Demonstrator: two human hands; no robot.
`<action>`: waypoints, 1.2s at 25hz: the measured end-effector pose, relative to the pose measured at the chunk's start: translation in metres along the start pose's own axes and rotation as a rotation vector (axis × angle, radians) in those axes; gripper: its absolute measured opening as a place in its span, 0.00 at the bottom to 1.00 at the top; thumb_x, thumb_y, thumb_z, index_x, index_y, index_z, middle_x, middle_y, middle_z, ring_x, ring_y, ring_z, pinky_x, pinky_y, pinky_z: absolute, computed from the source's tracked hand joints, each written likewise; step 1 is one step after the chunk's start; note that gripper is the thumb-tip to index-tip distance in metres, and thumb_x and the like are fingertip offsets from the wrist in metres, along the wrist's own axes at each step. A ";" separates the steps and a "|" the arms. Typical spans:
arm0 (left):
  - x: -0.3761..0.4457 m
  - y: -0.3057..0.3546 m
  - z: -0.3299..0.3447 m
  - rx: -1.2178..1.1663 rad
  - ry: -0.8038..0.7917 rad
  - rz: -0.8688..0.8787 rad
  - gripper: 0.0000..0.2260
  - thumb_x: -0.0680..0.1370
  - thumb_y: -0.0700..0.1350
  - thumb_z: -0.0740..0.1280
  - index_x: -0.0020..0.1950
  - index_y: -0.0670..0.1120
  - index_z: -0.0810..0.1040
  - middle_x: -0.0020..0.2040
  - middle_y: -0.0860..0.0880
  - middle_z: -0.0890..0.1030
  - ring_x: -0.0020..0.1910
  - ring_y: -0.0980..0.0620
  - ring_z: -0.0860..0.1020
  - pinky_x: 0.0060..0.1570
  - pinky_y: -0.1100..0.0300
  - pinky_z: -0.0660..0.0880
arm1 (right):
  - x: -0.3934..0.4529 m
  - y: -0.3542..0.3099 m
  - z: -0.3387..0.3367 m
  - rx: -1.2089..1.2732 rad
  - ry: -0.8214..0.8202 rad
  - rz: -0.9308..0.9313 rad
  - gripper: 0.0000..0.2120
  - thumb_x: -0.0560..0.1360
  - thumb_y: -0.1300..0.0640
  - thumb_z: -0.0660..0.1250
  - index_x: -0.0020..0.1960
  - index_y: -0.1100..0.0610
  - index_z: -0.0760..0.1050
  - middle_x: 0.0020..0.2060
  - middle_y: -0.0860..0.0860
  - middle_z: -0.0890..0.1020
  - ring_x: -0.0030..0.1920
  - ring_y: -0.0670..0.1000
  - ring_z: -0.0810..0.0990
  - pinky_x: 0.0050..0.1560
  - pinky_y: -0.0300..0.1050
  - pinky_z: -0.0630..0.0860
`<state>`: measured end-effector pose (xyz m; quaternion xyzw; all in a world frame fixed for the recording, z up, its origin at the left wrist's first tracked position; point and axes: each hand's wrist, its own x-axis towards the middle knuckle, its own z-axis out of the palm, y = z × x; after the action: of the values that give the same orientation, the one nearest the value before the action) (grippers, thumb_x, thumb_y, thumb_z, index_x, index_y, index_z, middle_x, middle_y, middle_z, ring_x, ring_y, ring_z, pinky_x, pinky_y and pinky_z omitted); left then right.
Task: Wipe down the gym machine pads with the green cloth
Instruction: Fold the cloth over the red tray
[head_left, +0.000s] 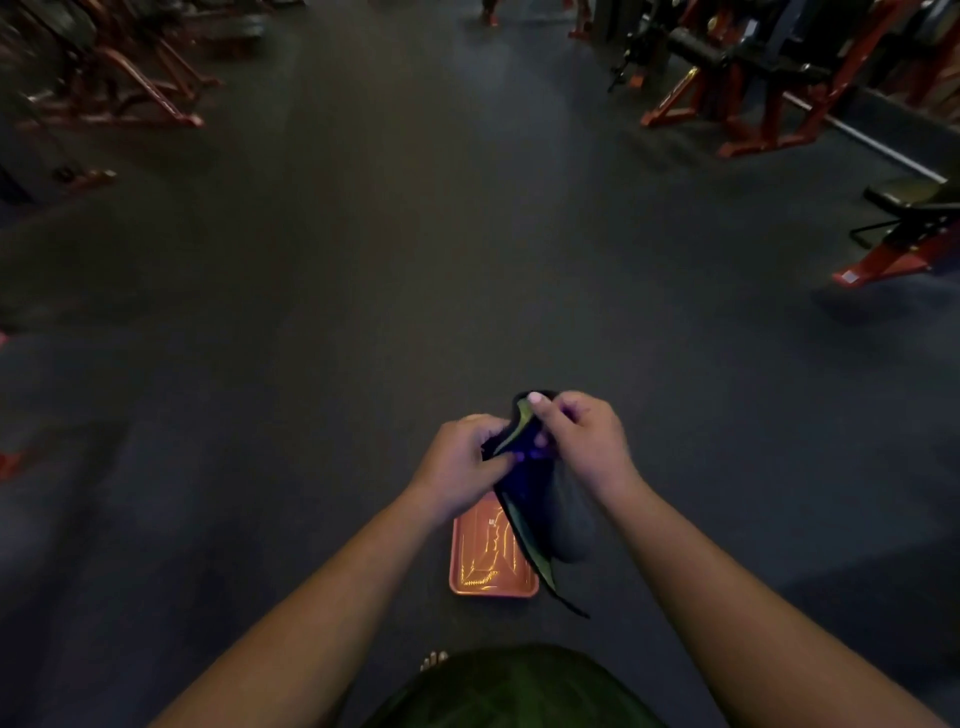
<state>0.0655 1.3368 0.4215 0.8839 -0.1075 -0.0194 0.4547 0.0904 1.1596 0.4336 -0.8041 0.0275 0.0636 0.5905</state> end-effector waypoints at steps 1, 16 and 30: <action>0.003 0.001 -0.005 -0.034 -0.043 0.020 0.08 0.74 0.38 0.73 0.45 0.52 0.83 0.41 0.54 0.81 0.42 0.57 0.79 0.42 0.58 0.73 | 0.003 0.003 -0.009 -0.170 0.105 -0.174 0.14 0.77 0.44 0.70 0.41 0.53 0.75 0.35 0.48 0.80 0.36 0.47 0.79 0.38 0.41 0.73; 0.027 0.053 -0.097 -0.893 -0.067 0.002 0.07 0.80 0.33 0.64 0.57 0.36 0.79 0.45 0.43 0.84 0.41 0.51 0.83 0.43 0.61 0.80 | 0.022 -0.044 -0.033 0.365 -0.160 -0.371 0.27 0.71 0.46 0.77 0.59 0.61 0.71 0.59 0.55 0.79 0.61 0.54 0.80 0.62 0.57 0.79; -0.006 -0.058 -0.035 -0.750 0.001 -0.663 0.12 0.76 0.39 0.74 0.59 0.40 0.82 0.53 0.41 0.86 0.50 0.44 0.85 0.45 0.57 0.82 | 0.030 0.036 0.011 -0.105 -0.198 0.251 0.27 0.67 0.39 0.77 0.52 0.60 0.79 0.46 0.57 0.86 0.49 0.60 0.85 0.50 0.63 0.82</action>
<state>0.0747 1.3989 0.3946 0.6462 0.1938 -0.1996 0.7107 0.1147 1.1607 0.3925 -0.8138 0.0660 0.2172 0.5349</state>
